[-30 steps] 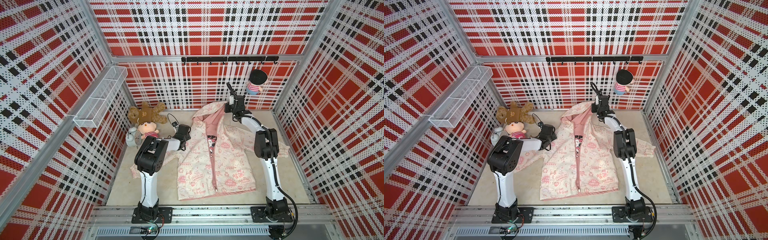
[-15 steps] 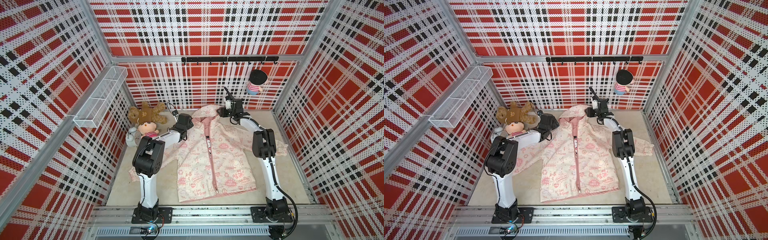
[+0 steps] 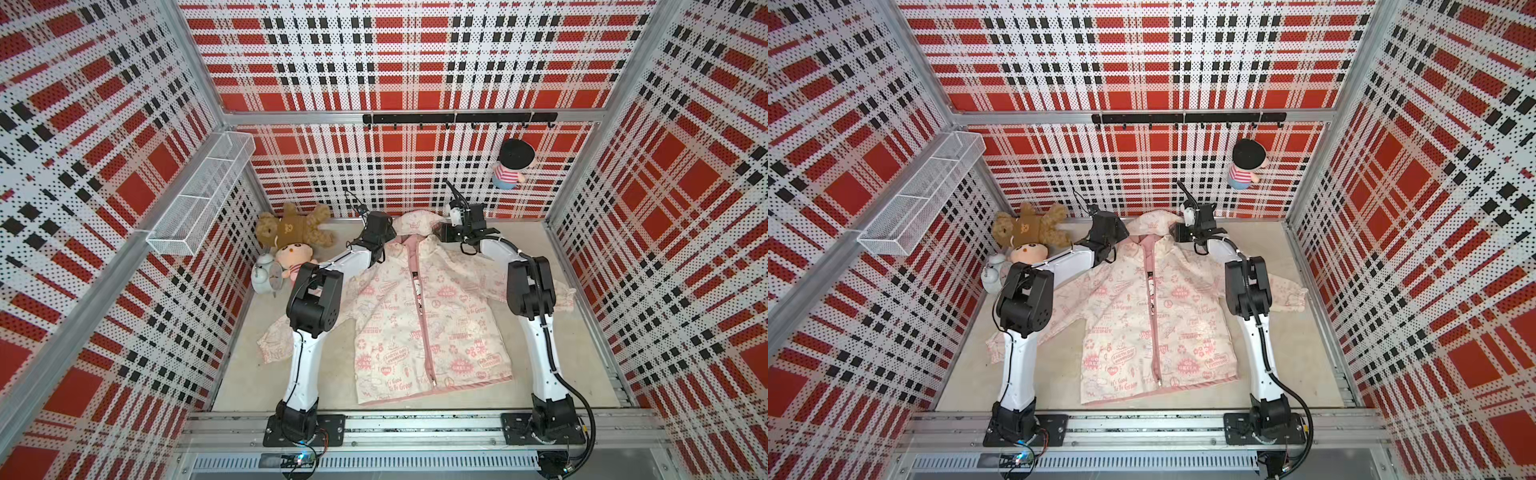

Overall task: Unzip the jacket
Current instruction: Smooth out the jacket at the center of the board.

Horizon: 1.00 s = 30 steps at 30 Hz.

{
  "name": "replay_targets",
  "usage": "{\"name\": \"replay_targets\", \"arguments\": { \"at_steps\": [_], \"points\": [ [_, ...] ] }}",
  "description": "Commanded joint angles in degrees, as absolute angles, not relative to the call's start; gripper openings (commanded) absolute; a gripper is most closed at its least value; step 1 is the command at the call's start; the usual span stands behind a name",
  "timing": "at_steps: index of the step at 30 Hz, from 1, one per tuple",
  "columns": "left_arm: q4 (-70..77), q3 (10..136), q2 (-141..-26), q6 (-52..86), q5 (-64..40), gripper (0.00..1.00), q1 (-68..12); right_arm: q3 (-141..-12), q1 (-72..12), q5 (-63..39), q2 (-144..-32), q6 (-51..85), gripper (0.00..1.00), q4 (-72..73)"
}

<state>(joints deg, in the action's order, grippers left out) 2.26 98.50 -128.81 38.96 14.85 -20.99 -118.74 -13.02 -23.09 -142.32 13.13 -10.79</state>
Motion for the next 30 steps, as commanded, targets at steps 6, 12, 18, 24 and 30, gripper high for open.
{"name": "replay_targets", "arguments": {
  "at_steps": [6,12,18,24,30],
  "points": [
    [0.9,106.7,-134.6,40.2,12.3,0.56,-21.9,-123.6,-13.7,-26.2,-143.8,15.1,0.56,-10.3],
    [1.3,106.7,-133.8,39.1,13.0,0.5,-22.0,-120.6,-12.7,-22.2,-138.7,13.5,0.6,-10.5],
    [2.0,106.7,-132.8,38.8,12.8,0.41,-21.6,-116.6,-10.3,-17.2,-133.3,15.3,0.54,-12.5],
    [1.9,107.8,-132.6,38.5,12.4,0.37,-21.6,-111.5,-10.2,-18.9,-130.3,14.0,0.43,-11.6],
    [2.0,106.6,-131.5,38.0,12.5,0.36,-21.5,-104.5,-12.5,-21.6,-129.9,11.7,0.24,-10.7]
  ]
}}
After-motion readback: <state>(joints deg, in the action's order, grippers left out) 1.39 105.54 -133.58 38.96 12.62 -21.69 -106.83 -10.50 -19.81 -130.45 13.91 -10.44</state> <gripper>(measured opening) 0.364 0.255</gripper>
